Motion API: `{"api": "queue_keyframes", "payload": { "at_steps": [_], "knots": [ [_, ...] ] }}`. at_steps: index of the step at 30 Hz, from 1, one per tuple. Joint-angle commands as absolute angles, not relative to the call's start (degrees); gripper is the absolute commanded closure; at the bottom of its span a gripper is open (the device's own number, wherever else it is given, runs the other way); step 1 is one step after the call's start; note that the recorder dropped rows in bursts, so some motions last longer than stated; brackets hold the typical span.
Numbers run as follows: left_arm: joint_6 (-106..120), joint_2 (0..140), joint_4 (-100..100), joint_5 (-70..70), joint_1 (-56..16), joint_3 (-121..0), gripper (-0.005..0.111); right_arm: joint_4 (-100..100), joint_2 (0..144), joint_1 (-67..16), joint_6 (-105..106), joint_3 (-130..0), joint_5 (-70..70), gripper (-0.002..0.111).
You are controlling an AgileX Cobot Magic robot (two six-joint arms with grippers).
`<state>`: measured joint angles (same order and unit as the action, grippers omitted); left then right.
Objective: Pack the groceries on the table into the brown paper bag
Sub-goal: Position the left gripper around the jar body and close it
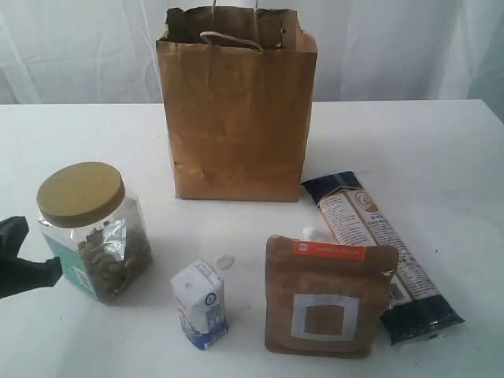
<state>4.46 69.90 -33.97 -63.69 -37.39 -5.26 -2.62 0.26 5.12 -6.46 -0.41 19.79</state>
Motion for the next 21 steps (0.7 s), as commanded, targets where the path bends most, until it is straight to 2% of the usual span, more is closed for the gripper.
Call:
{"api": "queue_keyframes", "payload": {
  "at_steps": [1, 7, 15, 18, 20, 21],
  "knots": [
    [4.5, 62.0, -31.9, -59.7, -37.3, -0.9, 0.107, -2.9, 0.0, 5.3, -6.5, 0.0, 19.7, 0.108],
    [5.7, 53.5, -25.9, -42.9, -37.3, 0.0, 0.107, -2.9, 0.0, 5.3, -6.5, 0.0, 19.7, 0.108],
    [14.0, 51.3, -22.6, -45.3, -37.3, 0.0, 0.104, -2.9, 0.0, 5.3, -6.5, 0.0, 19.7, 0.108],
    [15.1, 51.3, -22.1, -42.6, -37.3, 0.0, 0.084, -2.9, 0.0, 5.3, -6.5, 0.0, 19.7, 0.108],
    [15.1, 51.3, -22.0, -39.3, -37.3, 0.0, 0.061, -2.9, 0.0, 5.3, -6.5, 0.0, 19.7, 0.108],
    [15.1, 51.3, -22.0, -38.2, -37.3, 0.0, 0.043, -2.9, 0.0, 5.3, -6.5, 0.0, 19.7, 0.108]
  ]
}}
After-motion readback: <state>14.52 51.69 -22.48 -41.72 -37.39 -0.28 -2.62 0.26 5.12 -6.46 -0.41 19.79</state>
